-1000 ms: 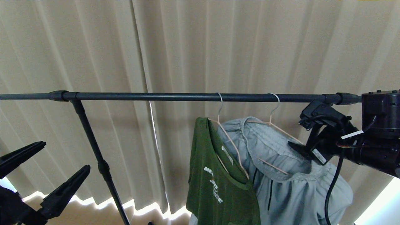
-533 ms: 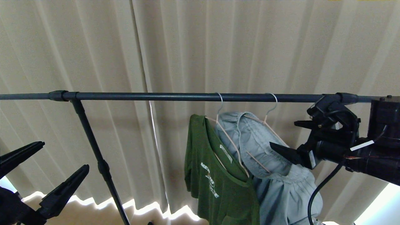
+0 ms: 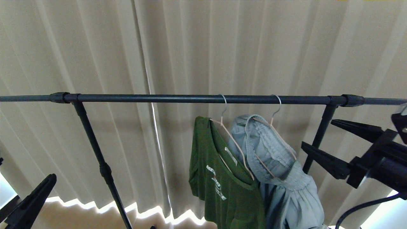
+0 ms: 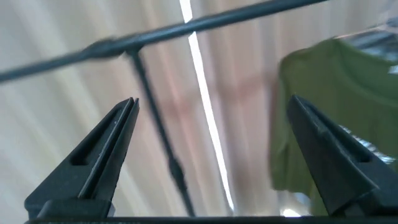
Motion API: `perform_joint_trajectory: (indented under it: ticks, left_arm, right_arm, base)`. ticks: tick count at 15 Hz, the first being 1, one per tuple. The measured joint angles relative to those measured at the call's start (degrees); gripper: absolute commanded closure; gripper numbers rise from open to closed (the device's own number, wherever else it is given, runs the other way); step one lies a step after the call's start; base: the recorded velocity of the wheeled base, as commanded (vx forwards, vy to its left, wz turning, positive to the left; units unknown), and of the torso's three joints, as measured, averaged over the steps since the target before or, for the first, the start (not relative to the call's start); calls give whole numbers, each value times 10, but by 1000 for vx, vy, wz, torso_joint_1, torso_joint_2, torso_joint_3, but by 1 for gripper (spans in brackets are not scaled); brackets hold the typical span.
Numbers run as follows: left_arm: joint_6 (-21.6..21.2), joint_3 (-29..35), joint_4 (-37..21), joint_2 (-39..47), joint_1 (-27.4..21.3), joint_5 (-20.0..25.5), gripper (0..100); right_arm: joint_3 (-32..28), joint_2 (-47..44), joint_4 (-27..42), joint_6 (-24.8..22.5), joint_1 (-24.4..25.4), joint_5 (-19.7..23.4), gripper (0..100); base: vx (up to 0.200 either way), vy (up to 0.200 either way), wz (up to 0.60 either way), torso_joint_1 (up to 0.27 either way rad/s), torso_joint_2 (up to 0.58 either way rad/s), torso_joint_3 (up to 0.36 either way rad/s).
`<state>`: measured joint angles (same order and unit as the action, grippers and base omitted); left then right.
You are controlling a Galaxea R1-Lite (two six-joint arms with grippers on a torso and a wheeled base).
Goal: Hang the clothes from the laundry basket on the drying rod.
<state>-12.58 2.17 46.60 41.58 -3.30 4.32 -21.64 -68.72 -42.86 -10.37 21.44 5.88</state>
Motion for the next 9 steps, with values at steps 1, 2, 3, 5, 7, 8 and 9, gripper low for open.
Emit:
perform_joint_trajectory:
  ticks: [1,2,3,5,7,8,9]
  left_arm:
    - [6,-9,-21,-22,18,0,0]
    - [10,-13,-55,-46,32,-1,0]
    - [15,-17,-104,-75,46,-1,0]
    - [30,-20,-216,-139,64,-2,0]
    - [53,-15,-341,-218,73,-3,0]
    - [67,-12,-405,-259,75,-4,0]
    - [88,-10,-453,-291,77,-11,0]
  right_arm:
    - [18,31,-2,0,-3,-2,0]
    - [38,62,2,0,-9,-4,0]
    - [60,94,18,-1,-25,-6,0]
    - [89,154,81,-1,-72,-7,0]
    - [103,221,173,0,-124,-7,0]
    - [106,257,221,0,-149,-7,0]
    - [108,291,268,0,-173,-7,0]
  base:
    - [0,0,0,0,0,0]
    - [0,0,0,0,0,0]
    - [0,0,0,0,0,0]
    - [0,0,0,0,0,0]
    - [0,0,0,0,0,0]
    - [0,0,0,0,0,0]
    - [0,0,0,0,0,0]
